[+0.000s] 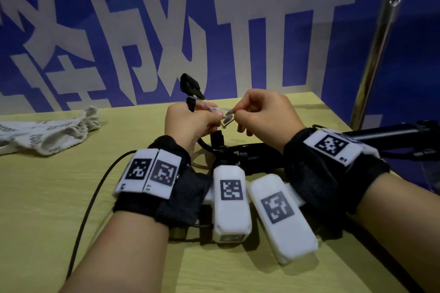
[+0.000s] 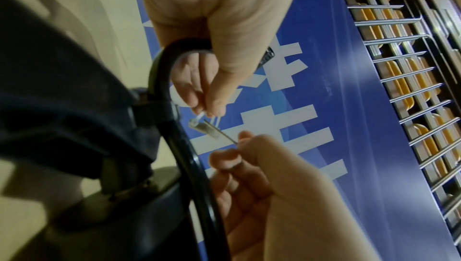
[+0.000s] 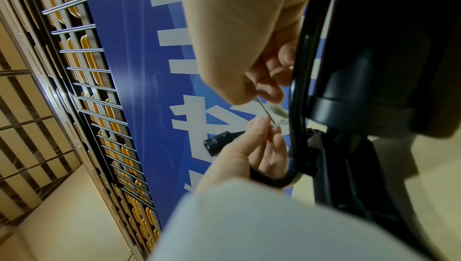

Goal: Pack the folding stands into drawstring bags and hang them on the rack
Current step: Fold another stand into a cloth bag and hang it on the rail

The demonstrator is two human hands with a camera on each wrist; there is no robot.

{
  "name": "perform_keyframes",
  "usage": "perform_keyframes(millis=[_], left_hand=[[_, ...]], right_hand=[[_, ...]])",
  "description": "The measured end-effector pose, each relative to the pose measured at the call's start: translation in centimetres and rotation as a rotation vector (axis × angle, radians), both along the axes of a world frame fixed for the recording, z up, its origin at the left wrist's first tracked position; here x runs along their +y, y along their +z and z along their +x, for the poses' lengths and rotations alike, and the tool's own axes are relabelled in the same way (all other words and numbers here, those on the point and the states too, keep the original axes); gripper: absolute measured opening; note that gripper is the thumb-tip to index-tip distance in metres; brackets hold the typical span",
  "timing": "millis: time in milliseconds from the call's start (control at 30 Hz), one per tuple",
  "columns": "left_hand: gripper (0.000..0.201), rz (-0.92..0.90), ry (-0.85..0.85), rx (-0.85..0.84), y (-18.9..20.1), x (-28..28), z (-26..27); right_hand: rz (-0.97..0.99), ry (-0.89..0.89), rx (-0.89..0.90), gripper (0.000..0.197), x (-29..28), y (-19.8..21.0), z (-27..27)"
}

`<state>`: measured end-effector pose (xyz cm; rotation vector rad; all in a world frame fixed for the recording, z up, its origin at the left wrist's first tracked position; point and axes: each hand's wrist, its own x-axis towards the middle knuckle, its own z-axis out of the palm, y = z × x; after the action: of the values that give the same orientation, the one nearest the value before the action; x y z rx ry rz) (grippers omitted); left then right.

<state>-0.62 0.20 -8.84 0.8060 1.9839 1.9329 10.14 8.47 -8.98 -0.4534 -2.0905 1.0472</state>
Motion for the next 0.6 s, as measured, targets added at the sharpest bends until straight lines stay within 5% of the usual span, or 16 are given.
perform_keyframes(millis=[600], left_hand=[[0.023, 0.034, 0.061, -0.095, 0.07, 0.07, 0.45]], right_hand=[[-0.099, 0.054, -0.084, 0.017, -0.58, 0.19, 0.50]])
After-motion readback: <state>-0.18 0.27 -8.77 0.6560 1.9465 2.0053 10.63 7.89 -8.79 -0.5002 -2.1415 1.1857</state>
